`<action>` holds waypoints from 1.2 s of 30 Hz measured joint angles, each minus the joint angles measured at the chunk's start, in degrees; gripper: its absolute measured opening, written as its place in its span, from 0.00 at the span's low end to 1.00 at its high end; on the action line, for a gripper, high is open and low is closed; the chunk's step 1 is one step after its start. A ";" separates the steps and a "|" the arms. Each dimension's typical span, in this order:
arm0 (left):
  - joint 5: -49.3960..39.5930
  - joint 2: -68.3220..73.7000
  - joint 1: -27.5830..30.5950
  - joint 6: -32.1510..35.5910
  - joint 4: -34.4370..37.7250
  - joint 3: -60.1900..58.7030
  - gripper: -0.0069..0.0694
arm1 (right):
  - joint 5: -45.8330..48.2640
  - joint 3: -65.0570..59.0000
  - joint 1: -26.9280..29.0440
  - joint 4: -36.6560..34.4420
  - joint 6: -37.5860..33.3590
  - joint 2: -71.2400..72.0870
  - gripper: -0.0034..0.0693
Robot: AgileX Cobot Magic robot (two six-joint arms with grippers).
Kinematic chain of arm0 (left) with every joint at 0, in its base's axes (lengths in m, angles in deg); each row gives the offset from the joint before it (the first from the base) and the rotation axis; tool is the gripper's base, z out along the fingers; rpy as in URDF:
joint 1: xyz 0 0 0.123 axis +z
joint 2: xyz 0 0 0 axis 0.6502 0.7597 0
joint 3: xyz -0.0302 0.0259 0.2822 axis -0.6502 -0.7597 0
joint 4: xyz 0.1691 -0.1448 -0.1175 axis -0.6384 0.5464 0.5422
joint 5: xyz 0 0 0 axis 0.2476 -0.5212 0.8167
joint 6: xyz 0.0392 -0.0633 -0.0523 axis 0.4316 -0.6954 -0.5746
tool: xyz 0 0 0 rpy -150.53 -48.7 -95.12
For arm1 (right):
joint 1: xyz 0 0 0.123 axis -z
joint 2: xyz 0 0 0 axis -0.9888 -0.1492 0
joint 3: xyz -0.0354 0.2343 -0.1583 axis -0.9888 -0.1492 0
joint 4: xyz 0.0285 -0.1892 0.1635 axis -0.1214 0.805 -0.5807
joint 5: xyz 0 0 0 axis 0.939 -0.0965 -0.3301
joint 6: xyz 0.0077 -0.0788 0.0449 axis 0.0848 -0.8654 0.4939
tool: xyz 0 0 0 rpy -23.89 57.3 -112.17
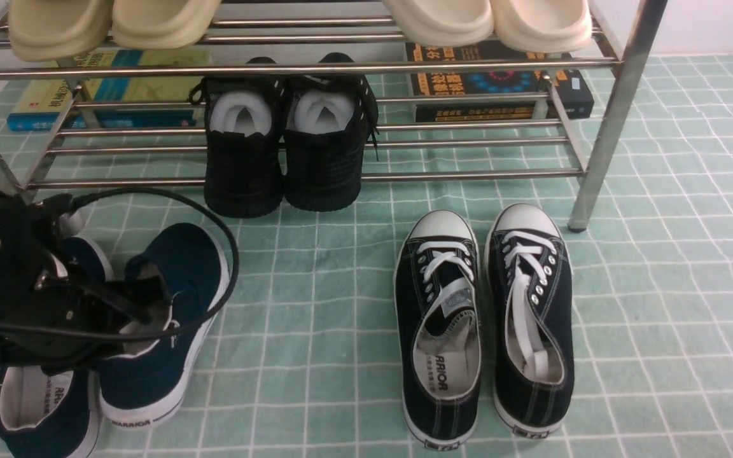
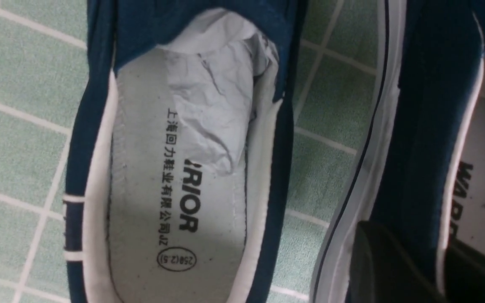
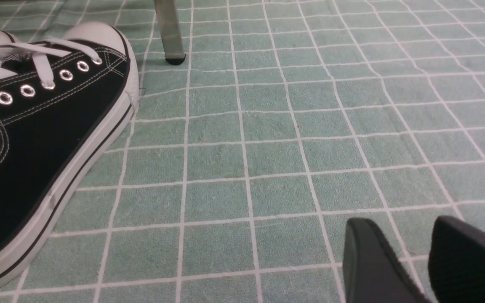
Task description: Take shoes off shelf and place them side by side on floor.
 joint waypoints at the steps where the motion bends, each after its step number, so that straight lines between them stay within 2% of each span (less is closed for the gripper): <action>1: 0.05 0.00 0.00 0.00 0.00 0.27 0.32 | 0.00 0.00 0.00 0.00 0.00 0.00 0.38; 5: -2.07 -0.06 0.00 0.23 -0.12 4.09 0.51 | 0.00 0.00 0.00 0.00 0.00 0.00 0.38; 7: -5.33 -0.11 0.00 1.67 -0.18 6.41 0.57 | 0.00 0.00 0.00 0.00 0.00 0.00 0.38; 11: -12.93 -1.06 0.00 7.61 -0.18 12.03 0.60 | 0.00 0.00 0.00 0.00 0.00 0.00 0.38; 13: -20.14 -3.30 0.00 12.46 -0.22 16.82 0.55 | 0.00 0.00 0.00 0.00 0.00 0.00 0.38; 15: -23.00 -4.59 0.00 13.98 -0.22 18.58 0.49 | 0.00 0.00 0.00 0.00 0.00 0.00 0.38; 17: -27.50 -9.73 -0.04 16.37 -0.64 20.25 0.33 | 0.00 0.00 0.00 0.00 0.00 0.00 0.38; 19: -28.67 -12.53 -0.04 17.52 -0.80 20.26 0.27 | 0.00 0.00 0.00 0.00 0.00 0.00 0.38; 20: -30.10 -16.15 -0.04 19.09 -0.84 19.64 0.17 | 0.00 0.00 0.00 0.00 0.00 0.00 0.38; 23: -30.69 -25.54 -0.04 22.47 -0.49 15.69 0.09 | 0.00 0.00 0.00 0.00 0.00 0.00 0.38; 27: -27.91 -36.90 -0.04 26.56 1.73 8.12 0.09 | 0.00 0.00 0.00 0.00 0.00 0.00 0.38; 29: -23.11 -47.76 -0.04 28.92 4.91 -0.14 0.09 | 0.00 0.00 0.00 0.00 0.00 0.00 0.38; 31: -17.79 -56.23 -0.04 29.50 7.10 -7.21 0.09 | 0.00 0.00 0.00 0.00 0.00 0.00 0.38; 36: -9.03 -66.81 -0.04 29.78 9.94 -17.37 0.09 | 0.00 0.00 0.00 0.00 0.00 0.00 0.38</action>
